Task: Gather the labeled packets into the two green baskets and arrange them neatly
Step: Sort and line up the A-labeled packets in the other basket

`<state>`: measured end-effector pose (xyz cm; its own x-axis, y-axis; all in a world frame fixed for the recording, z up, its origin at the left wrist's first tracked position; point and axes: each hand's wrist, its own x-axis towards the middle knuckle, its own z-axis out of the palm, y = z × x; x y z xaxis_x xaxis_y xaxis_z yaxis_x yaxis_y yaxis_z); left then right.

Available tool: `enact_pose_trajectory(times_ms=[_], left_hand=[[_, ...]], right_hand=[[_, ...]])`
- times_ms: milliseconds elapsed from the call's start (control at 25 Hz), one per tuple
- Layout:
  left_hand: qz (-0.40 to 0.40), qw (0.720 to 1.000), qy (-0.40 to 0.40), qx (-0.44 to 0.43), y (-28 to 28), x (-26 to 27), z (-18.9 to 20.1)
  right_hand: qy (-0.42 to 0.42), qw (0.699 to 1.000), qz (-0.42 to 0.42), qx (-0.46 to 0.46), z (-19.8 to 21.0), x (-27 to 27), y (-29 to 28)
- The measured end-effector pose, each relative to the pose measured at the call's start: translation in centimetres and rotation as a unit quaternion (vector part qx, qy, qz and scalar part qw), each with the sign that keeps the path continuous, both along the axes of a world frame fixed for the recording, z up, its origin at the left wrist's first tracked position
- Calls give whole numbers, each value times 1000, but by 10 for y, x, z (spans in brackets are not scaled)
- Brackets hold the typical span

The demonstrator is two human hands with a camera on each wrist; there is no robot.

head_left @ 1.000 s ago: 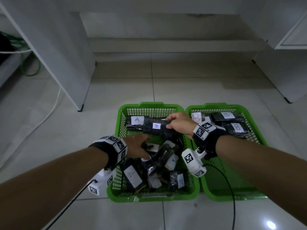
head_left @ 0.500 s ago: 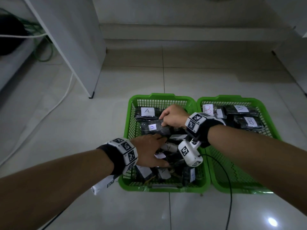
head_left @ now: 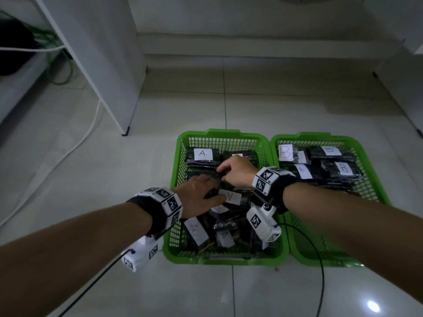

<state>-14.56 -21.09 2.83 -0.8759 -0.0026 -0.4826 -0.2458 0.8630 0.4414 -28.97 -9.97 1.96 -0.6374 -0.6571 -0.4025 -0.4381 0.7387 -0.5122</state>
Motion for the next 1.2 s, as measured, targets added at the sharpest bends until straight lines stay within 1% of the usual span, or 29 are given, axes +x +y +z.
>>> enact_pose_trajectory(times_ms=[120,160,200,280,360,440,560,680,760,880,920,1000,1080,1120,1160,1200], left_hand=[[21,999,-30,-13,-4,-2,-10],[21,999,-38,-16,-4,-3,-13],[22,998,-45,-24,-5,-4,-14],[21,998,-43,-51,-2,-6,-13],[20,997,-50,-59,-2,-8,-9],[30,997,-55,-41,-4,-9,-9],[43,997,-53,-26,-6,-9,-12],[32,995,-79,-43,-2,-9,-17],[39,997,-63,-35,-3,-10,-18],[44,999,18,-10,-4,-12,-13],[37,999,32,-3,-3,-13,-10],[27,999,17,2,-2,-14,-1],[37,999,6,9,-3,-17,9],[42,999,11,11,-4,-19,12],[45,999,16,11,-6,-21,15],[44,999,19,7,-6,-21,16]], right_hand=[[91,996,15,4,0,0,1],[105,994,20,21,0,0,0],[101,993,30,47,0,1,0],[54,994,53,84,0,2,-2],[6,995,54,88,-3,2,-3],[-25,997,13,76,-8,1,-4],[-40,996,-56,53,-10,-2,1],[-85,995,-57,12,-9,-2,13],[-83,996,-33,4,-7,-3,17],[12,1000,15,13,4,-10,20],[21,999,37,26,9,-11,22],[17,989,116,94,18,-8,30],[64,964,192,170,17,2,40],[87,959,204,176,17,6,45],[91,960,203,169,18,7,48],[72,966,191,157,21,7,52]])
